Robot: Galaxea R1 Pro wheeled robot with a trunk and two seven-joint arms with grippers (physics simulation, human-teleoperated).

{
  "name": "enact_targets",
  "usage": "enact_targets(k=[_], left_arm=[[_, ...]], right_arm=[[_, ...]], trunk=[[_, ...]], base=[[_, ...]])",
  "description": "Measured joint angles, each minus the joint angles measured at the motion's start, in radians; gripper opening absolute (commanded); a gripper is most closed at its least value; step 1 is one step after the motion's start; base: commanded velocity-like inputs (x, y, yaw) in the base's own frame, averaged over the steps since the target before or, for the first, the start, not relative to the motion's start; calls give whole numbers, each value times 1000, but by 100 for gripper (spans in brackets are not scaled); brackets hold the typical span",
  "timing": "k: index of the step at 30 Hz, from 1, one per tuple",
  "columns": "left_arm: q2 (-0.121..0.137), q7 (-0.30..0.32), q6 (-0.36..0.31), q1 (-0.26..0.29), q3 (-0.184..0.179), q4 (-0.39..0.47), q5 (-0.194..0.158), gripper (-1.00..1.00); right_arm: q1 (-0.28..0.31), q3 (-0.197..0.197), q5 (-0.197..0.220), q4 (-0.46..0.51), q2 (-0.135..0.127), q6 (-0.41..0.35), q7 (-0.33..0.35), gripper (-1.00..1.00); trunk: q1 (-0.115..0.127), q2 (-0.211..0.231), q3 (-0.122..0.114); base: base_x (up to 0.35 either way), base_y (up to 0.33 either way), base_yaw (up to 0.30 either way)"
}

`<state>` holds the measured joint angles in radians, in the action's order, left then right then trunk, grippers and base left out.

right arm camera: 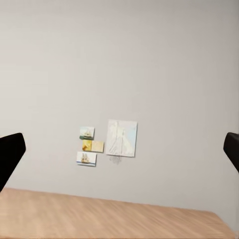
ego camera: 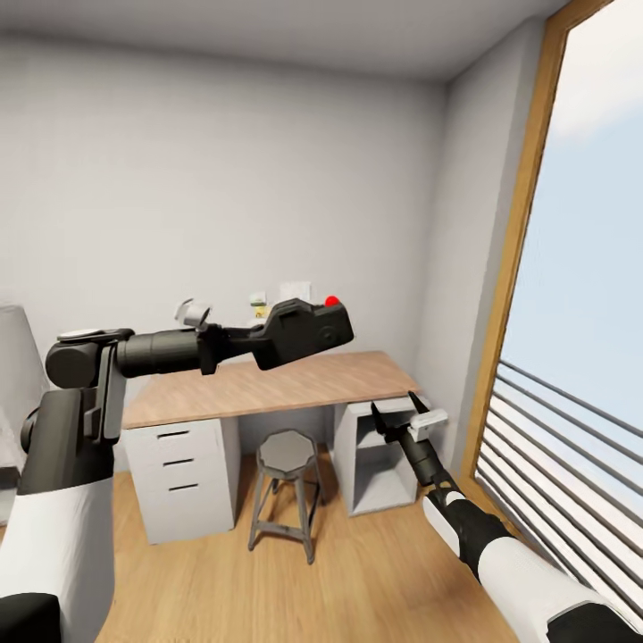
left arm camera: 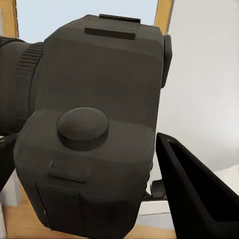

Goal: Attach the digital camera to the camera tripod in the bedroom.

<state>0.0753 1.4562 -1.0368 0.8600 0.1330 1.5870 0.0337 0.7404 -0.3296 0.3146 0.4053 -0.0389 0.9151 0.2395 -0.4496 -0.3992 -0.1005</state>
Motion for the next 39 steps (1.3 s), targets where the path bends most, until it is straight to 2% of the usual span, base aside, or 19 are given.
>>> enact_targets(k=[39], left_arm=[[-1, 0, 0, 0, 0, -15, 0, -100]], right_arm=[[0, 0, 0, -1, 0, 0, -4, 100]], trunk=[[0, 0, 0]], base=[[0, 0, 271]])
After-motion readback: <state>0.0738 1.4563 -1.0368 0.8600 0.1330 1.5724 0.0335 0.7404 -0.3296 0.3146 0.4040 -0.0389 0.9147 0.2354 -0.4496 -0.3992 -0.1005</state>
